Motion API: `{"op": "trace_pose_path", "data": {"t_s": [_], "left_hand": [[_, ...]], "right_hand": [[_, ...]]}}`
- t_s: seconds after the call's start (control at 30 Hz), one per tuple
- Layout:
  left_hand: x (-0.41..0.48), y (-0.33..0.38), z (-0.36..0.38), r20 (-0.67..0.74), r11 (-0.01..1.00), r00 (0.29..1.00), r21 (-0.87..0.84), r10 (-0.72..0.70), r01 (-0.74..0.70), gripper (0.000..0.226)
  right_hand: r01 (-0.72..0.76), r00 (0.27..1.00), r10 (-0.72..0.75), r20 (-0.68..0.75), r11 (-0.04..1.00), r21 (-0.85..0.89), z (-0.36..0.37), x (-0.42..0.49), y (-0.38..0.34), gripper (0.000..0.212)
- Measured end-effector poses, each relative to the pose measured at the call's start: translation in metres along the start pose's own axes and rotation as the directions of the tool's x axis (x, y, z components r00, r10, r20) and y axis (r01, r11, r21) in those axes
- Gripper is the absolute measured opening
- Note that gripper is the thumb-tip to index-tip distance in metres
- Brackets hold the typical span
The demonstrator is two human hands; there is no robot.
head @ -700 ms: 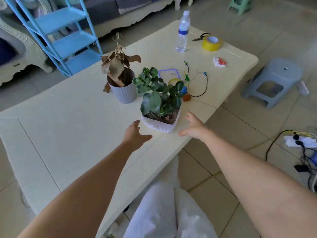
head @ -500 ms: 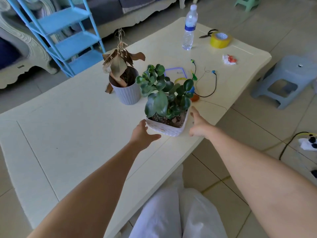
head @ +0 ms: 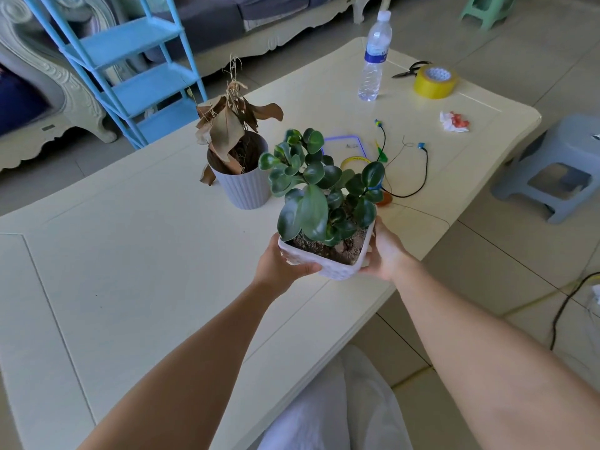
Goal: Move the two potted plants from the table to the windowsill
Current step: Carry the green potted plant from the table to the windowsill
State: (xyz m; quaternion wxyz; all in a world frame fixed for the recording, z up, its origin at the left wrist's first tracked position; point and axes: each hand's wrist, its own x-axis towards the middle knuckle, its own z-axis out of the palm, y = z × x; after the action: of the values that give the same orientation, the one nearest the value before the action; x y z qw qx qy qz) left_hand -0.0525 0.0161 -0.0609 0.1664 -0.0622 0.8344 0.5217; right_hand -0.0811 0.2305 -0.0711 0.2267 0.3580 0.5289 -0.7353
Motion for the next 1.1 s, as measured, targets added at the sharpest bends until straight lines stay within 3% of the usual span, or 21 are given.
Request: {"op": "trace_pose_path", "data": {"t_s": [0.1, 0.2, 0.4, 0.63, 0.77, 0.9, 1.1], "left_hand": [[0.003, -0.002, 0.001, 0.002, 1.000, 1.000, -0.020, 0.019, -0.019, 0.089], [0.004, -0.004, 0.002, -0.001, 0.997, 1.000, -0.071, 0.021, -0.021, 0.088], [0.006, -0.005, -0.002, 0.019, 0.990, 0.999, -0.137, 0.032, -0.029, 0.090], [-0.009, 0.026, -0.024, 0.004, 0.978, 0.996, -0.189, 0.091, -0.088, 0.099], [-0.033, 0.061, -0.047, -0.021, 0.969, 0.996, -0.232, 0.085, -0.087, 0.098], [-0.062, 0.100, -0.073, -0.042, 0.967, 0.994, -0.231, 0.100, -0.107, 0.112], [-0.106, 0.160, -0.118, -0.085, 0.943, 0.986, -0.290, 0.144, -0.163, 0.088]], "right_hand": [[-0.129, 0.986, 0.121, 0.115, 0.989, 0.067, -0.002, 0.021, 0.007, 0.084], [-0.205, 0.972, 0.190, 0.141, 0.973, 0.102, -0.014, 0.053, 0.017, 0.105], [-0.207, 0.976, 0.202, 0.083, 0.976, 0.062, -0.009, 0.048, 0.016, 0.110], [-0.107, 0.990, 0.106, 0.096, 0.994, 0.000, 0.014, -0.006, -0.014, 0.102], [-0.046, 0.992, 0.033, 0.122, 0.993, 0.107, 0.026, -0.026, -0.034, 0.105], [0.006, 0.988, -0.024, 0.151, 0.993, 0.117, 0.049, -0.079, -0.062, 0.099], [0.066, 0.960, -0.098, 0.262, 0.989, 0.129, 0.073, -0.138, -0.096, 0.098]]}}
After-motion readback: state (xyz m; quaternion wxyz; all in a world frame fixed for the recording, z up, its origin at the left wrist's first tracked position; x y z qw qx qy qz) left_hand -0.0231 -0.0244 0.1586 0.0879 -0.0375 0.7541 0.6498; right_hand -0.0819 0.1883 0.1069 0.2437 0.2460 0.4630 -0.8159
